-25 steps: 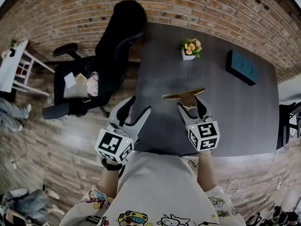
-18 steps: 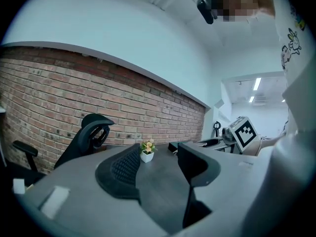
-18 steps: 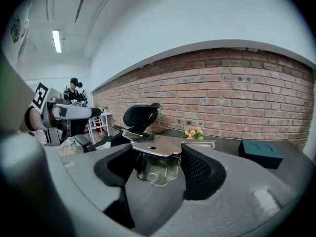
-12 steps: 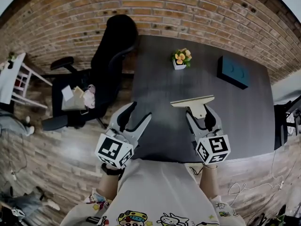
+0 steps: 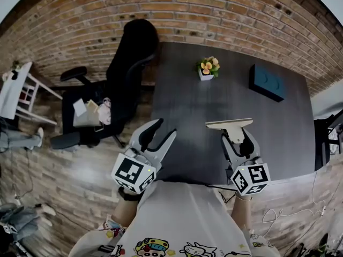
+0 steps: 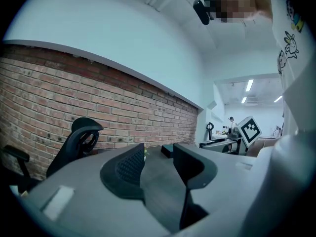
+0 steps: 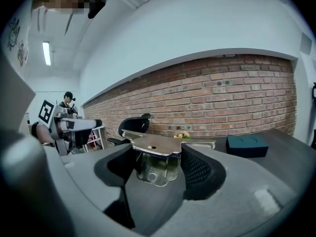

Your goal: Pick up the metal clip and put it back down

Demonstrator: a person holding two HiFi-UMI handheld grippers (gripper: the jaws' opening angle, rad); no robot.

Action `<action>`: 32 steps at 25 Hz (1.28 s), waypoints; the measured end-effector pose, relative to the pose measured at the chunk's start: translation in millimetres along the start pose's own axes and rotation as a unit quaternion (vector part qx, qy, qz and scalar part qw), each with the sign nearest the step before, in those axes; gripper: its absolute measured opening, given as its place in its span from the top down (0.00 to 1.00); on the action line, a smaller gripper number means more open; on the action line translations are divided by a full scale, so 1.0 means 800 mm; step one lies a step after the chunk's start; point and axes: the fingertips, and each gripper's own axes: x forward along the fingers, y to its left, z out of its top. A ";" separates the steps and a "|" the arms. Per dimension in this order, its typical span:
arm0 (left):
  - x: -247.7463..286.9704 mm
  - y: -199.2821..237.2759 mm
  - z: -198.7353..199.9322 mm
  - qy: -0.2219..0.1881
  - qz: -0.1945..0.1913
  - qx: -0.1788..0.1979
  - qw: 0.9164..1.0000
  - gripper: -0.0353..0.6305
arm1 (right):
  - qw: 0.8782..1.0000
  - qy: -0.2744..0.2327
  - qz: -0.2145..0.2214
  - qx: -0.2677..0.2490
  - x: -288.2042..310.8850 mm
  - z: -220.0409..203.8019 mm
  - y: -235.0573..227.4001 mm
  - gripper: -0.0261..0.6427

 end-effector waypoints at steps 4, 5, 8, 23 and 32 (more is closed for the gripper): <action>-0.006 -0.008 0.000 -0.002 -0.001 0.002 1.000 0.72 | 1.000 -0.005 0.003 -0.003 -0.006 0.006 0.000 0.54; -0.008 -0.010 0.000 -0.002 -0.001 0.002 1.000 0.74 | 1.000 -0.006 0.003 -0.004 -0.007 0.007 0.001 0.54; -0.014 -0.013 -0.001 -0.003 0.000 0.001 1.000 0.80 | 1.000 -0.008 0.007 -0.003 -0.010 0.009 0.004 0.54; -0.032 -0.007 -0.012 0.007 0.025 -0.003 1.000 0.94 | 1.000 0.001 0.021 -0.003 -0.011 0.000 0.017 0.54; -0.034 0.002 -0.014 0.009 0.032 0.000 0.999 0.94 | 1.000 0.008 0.016 -0.009 -0.006 -0.005 0.016 0.54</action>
